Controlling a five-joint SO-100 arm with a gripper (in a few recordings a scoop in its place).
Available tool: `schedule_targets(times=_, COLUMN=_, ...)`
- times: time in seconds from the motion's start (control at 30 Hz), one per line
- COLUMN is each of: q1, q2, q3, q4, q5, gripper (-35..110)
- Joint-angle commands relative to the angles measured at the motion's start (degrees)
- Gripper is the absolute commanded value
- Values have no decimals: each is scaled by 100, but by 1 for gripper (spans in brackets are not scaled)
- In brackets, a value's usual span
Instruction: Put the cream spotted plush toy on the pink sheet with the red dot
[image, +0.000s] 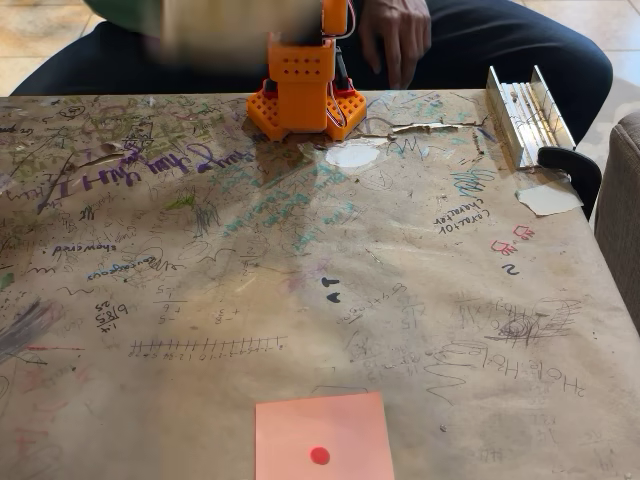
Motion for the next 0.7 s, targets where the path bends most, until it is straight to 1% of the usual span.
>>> schedule_targets(times=0.0, q1=-88, q2=1362, q3=2057, q4=-457, q5=-149, gripper=53)
schedule_targets(times=0.1, q1=-44, q2=2338, q3=2514, q4=-193, q5=-237, gripper=47)
schedule_targets(times=0.27, q1=0, q2=3129, q3=3006, q4=88, q5=-431, gripper=46)
schedule_targets(times=0.5, q1=721, q2=3806, q3=4614, q4=-457, q5=-571, gripper=43)
schedule_targets(times=0.67, q1=756, q2=4887, q3=5326, q4=-598, q5=-765, gripper=37)
